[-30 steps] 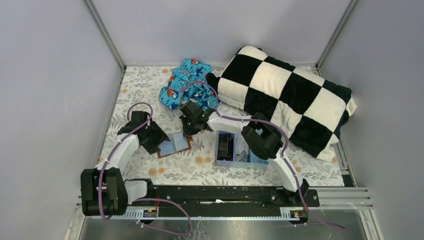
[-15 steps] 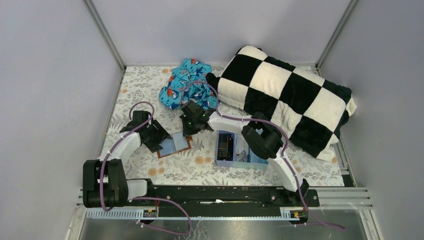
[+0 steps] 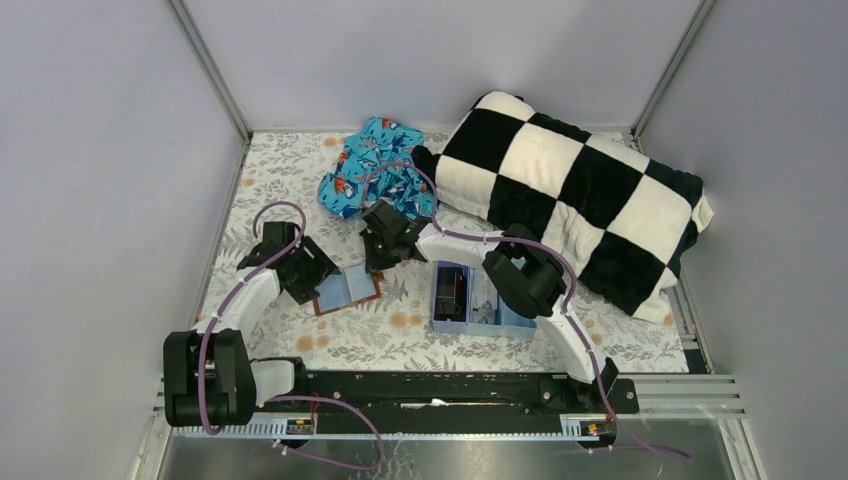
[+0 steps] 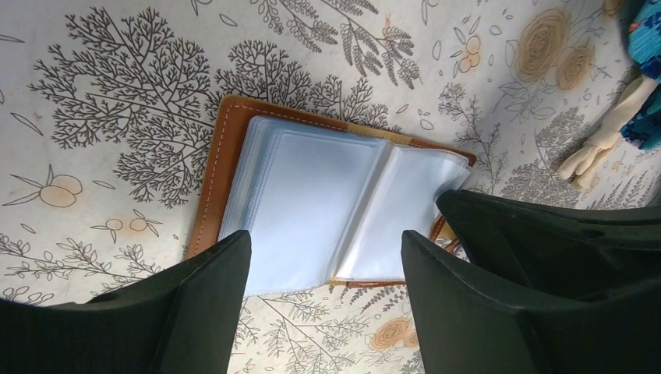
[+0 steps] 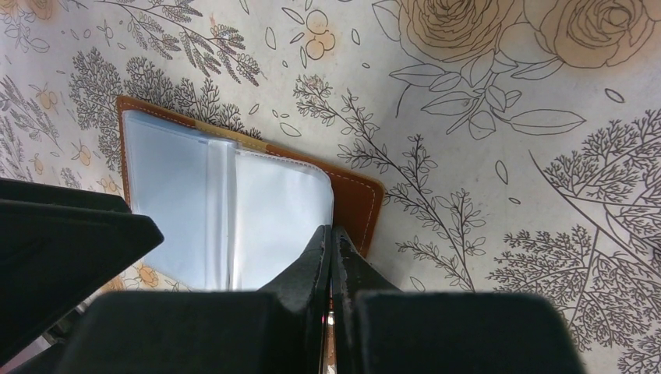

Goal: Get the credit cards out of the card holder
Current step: Remove the credit card from the card holder.

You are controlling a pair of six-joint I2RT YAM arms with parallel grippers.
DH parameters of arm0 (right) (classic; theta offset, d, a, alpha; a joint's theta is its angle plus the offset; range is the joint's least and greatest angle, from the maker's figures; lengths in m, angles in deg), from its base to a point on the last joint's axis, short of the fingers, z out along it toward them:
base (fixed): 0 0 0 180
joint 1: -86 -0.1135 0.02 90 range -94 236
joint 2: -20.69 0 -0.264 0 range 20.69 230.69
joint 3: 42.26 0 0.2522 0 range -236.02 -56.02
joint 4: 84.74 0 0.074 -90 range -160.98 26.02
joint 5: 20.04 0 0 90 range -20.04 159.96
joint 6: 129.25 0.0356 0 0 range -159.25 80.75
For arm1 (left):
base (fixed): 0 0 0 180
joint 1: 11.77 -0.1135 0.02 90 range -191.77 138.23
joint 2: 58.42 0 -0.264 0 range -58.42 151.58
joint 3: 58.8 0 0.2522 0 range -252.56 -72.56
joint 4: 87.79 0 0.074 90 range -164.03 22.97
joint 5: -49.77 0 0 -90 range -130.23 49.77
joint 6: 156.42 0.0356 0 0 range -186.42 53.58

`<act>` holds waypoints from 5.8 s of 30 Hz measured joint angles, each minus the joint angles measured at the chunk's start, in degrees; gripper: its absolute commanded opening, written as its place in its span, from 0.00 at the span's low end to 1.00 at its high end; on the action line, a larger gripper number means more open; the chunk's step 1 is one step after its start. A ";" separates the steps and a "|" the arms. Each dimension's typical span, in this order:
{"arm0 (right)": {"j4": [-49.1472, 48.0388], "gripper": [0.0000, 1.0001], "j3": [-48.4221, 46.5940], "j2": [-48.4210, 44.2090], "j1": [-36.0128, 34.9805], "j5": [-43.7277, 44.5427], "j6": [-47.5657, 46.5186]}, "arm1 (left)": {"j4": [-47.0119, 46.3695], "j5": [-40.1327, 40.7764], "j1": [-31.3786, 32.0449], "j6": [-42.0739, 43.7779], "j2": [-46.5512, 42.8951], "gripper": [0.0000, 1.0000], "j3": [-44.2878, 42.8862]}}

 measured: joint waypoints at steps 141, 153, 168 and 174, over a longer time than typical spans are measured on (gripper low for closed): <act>0.70 0.59 19.63 -17.07 5.55 6.86 2.05 | -12.57 -12.74 9.40 -2.05 1.79 0.76 1.57; 0.68 0.53 20.02 -24.76 5.60 8.15 1.53 | -12.35 -11.39 9.40 -2.47 -0.37 0.75 0.04; 0.28 0.53 18.73 -18.32 5.20 5.38 2.38 | -11.74 -8.85 9.44 -2.03 5.86 0.78 -0.26; 2.69 0.45 16.85 -13.94 5.20 7.96 1.97 | -13.07 -9.27 9.79 -2.03 6.84 0.78 -0.26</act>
